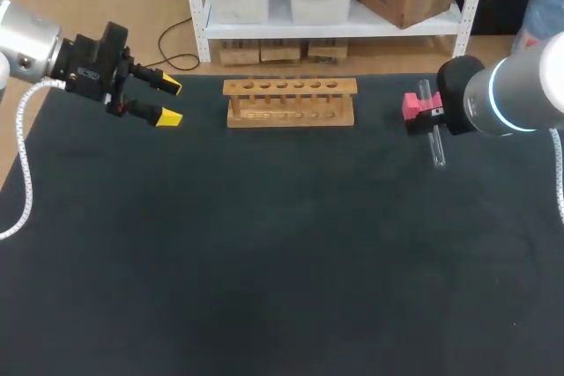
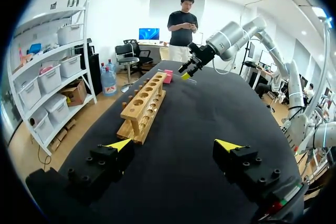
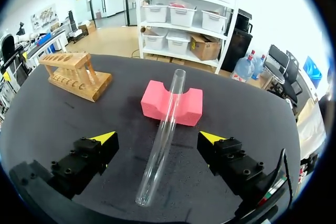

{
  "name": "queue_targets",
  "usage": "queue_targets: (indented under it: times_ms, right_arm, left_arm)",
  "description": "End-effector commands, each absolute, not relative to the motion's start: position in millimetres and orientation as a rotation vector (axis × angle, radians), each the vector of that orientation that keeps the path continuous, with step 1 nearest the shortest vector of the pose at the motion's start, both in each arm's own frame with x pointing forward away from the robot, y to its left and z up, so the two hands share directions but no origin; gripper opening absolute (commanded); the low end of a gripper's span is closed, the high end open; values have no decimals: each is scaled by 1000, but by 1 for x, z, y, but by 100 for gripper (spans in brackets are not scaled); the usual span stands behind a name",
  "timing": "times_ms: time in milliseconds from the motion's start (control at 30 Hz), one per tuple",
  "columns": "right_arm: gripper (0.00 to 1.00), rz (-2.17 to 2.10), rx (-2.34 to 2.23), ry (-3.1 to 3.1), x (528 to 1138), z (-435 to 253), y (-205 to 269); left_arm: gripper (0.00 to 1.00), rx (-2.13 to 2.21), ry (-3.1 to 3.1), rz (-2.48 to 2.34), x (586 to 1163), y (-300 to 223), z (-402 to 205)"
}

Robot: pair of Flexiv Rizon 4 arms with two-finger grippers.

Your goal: Grasp the test tube, adjust it, and insert it.

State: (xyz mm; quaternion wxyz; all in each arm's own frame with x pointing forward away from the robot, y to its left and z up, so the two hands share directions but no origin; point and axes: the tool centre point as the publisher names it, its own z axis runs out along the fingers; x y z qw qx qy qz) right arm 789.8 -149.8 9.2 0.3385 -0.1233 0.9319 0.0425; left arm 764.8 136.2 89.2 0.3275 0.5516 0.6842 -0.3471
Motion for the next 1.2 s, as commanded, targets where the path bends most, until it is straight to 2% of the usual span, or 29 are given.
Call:
queue_targets:
  times_ms: [33, 1200]
  right_arm:
    - [100, 161, -262, 1994, 788, 6, -150]
    - [100, 115, -176, 1955, 805, -17, -152]
  left_arm:
    - [100, 1446, 1789, -910, 766, 136, 88]
    - [100, 1446, 1789, -910, 766, 136, 88]
